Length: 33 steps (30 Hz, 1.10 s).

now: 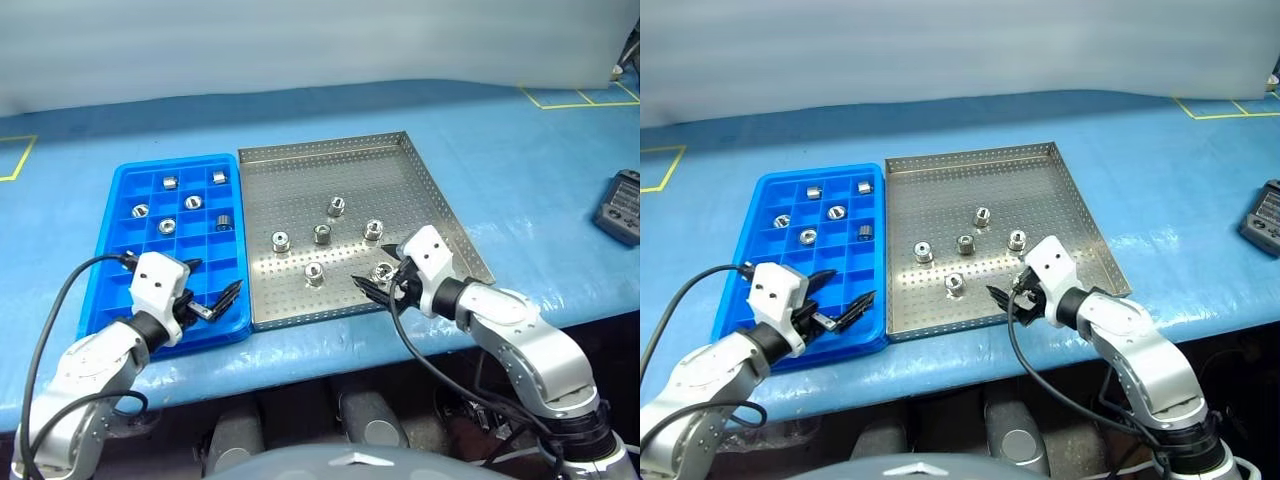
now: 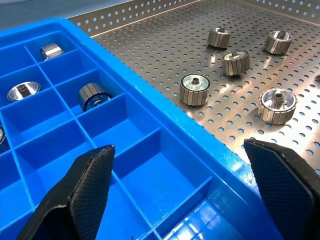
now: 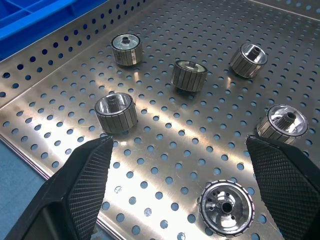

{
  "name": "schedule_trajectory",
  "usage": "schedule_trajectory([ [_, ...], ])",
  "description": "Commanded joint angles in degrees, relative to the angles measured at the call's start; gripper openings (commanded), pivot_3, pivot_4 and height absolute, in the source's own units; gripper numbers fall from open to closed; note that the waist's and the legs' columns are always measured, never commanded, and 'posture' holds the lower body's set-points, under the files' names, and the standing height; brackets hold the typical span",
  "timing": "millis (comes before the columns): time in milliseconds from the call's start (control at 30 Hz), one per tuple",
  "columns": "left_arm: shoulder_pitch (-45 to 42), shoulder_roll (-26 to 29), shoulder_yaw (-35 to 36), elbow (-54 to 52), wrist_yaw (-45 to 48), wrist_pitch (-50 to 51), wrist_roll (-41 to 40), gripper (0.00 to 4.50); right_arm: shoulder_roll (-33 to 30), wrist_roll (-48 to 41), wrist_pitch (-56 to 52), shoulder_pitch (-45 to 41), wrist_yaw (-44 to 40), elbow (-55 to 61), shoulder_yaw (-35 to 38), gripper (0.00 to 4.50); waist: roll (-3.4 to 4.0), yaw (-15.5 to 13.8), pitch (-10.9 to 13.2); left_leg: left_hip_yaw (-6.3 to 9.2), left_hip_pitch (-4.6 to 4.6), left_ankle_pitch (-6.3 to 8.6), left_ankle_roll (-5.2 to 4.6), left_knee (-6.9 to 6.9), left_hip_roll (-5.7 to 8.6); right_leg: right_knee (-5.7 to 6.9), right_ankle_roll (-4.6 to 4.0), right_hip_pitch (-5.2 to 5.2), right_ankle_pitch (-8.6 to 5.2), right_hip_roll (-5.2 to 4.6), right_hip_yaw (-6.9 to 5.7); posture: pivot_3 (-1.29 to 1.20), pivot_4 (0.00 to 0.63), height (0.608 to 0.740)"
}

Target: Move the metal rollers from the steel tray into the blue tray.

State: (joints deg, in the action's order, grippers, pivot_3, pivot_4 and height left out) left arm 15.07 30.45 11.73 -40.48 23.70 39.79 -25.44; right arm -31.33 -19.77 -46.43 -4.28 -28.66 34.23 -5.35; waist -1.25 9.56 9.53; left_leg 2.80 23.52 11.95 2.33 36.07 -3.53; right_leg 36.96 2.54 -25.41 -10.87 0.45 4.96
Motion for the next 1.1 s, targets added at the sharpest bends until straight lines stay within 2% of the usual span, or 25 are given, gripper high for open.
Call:
schedule_trajectory([
  [33,-0.2,-0.4,1.0,-2.1,-0.6,0.4,-1.0,4.50,-0.4,0.4,1.4,-0.6,-0.3,1.3,0.0,4.47,0.00,-0.1,0.0,0.00,0.00,0.00,0.00,0.00,0.00,0.00,0.00,0.00,0.00,0.00,0.00,-0.08,0.150,0.740],
  [1100,1.1,-0.2,0.9,-3.6,-1.7,1.6,-2.6,4.50,-0.4,1.7,1.6,-0.6,-0.3,0.7,-1.1,4.47,-0.02,-2.0,0.0,-0.05,0.00,0.00,0.00,0.01,0.00,0.00,0.00,-0.01,0.00,0.00,0.03,-0.08,0.150,0.740],
])
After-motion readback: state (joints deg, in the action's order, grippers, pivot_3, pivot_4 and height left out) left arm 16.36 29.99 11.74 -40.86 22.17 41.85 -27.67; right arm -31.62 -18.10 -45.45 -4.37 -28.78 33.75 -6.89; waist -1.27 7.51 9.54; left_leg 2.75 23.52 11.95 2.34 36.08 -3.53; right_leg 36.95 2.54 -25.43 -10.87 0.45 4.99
